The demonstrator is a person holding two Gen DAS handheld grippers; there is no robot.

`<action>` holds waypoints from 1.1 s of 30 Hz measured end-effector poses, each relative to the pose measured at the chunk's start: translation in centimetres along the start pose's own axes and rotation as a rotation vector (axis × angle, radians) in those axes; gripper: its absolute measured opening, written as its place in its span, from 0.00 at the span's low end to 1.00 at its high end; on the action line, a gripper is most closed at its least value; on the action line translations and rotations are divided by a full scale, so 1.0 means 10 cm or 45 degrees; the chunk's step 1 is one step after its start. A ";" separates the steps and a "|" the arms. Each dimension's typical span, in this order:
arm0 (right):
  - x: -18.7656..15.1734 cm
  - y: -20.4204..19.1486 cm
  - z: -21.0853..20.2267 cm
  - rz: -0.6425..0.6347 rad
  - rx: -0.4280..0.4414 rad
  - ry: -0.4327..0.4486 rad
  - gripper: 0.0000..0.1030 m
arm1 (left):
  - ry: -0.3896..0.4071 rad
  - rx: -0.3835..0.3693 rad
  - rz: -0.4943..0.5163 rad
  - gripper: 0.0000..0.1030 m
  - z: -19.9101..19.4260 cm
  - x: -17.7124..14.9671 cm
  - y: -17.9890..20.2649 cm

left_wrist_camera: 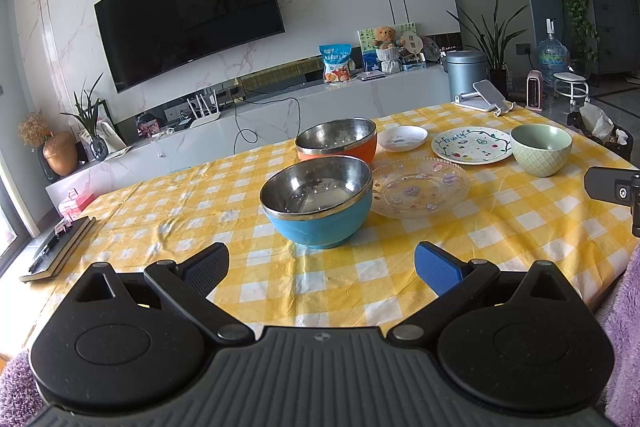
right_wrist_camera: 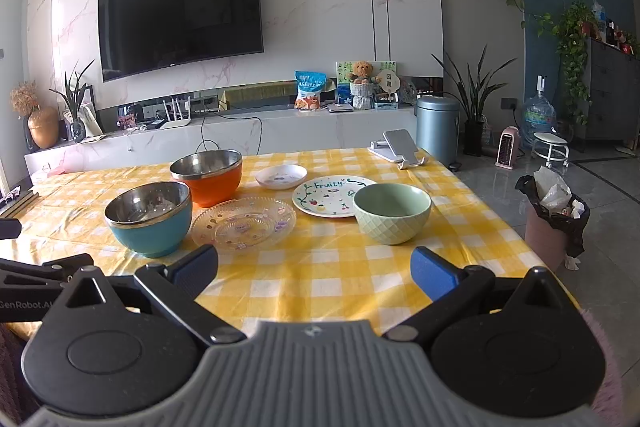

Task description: Organize plates and bowls

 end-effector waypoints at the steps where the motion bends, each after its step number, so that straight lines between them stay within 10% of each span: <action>1: 0.00 0.00 0.00 0.000 0.000 0.000 0.98 | 0.000 -0.001 -0.001 1.00 0.00 0.00 0.00; 33: -0.01 -0.01 0.01 -0.009 -0.007 -0.008 0.98 | 0.003 -0.012 0.006 1.00 0.00 -0.05 0.05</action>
Point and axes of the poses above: each gripper's, at about its wrist camera, not at the fingertips, and z roughly the way its jaws point, y to its right, x to its top, the point moved 8 cm from there along z, roughly the way its jaws point, and after that the axes turned 12 degrees about z, right-handed, at the moved point
